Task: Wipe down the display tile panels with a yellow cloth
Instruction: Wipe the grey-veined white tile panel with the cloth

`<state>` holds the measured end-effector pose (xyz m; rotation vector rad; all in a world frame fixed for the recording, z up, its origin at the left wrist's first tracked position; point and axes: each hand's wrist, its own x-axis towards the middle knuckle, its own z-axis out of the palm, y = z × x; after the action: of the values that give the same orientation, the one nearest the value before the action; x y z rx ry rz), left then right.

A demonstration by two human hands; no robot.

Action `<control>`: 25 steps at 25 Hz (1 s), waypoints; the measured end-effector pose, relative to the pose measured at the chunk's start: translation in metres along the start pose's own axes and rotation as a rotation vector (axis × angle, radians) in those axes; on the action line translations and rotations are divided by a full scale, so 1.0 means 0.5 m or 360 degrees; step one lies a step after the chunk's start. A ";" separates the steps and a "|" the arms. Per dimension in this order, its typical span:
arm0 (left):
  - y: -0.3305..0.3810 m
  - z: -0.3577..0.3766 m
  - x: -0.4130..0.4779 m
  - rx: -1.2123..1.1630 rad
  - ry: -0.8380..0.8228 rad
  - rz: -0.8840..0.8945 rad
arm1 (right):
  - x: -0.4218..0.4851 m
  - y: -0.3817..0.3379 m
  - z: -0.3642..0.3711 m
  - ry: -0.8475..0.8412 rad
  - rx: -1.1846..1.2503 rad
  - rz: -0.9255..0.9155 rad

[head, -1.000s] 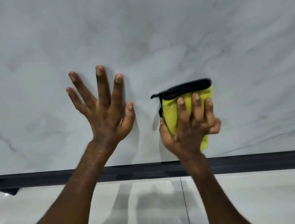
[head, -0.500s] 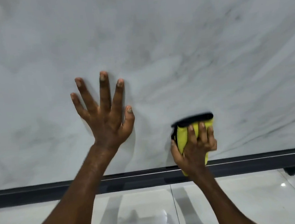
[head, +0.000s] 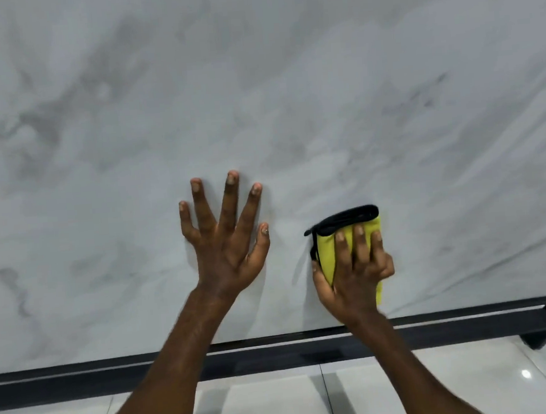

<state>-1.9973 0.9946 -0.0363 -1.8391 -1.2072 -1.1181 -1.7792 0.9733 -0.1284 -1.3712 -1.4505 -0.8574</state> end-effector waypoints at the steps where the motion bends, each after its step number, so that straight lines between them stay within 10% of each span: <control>1: 0.000 -0.024 0.003 -0.0039 -0.0019 -0.0009 | 0.014 -0.009 -0.007 -0.0015 0.0044 -0.0005; 8: -0.087 -0.142 0.311 0.0193 0.0310 -0.0089 | 0.468 -0.146 -0.107 0.0400 0.0189 -0.0135; 16: -0.090 -0.116 0.305 0.0257 0.0355 -0.0038 | 0.351 -0.135 -0.071 0.0271 0.0031 -0.0357; 25: -0.084 -0.178 0.319 0.0011 0.0252 0.0021 | 0.836 -0.244 -0.219 0.0463 0.0058 -0.0242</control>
<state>-2.0296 0.9913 0.1484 -1.7157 -1.1049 -1.2257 -1.8574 0.9946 0.3131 -1.0680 -1.3472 -1.0746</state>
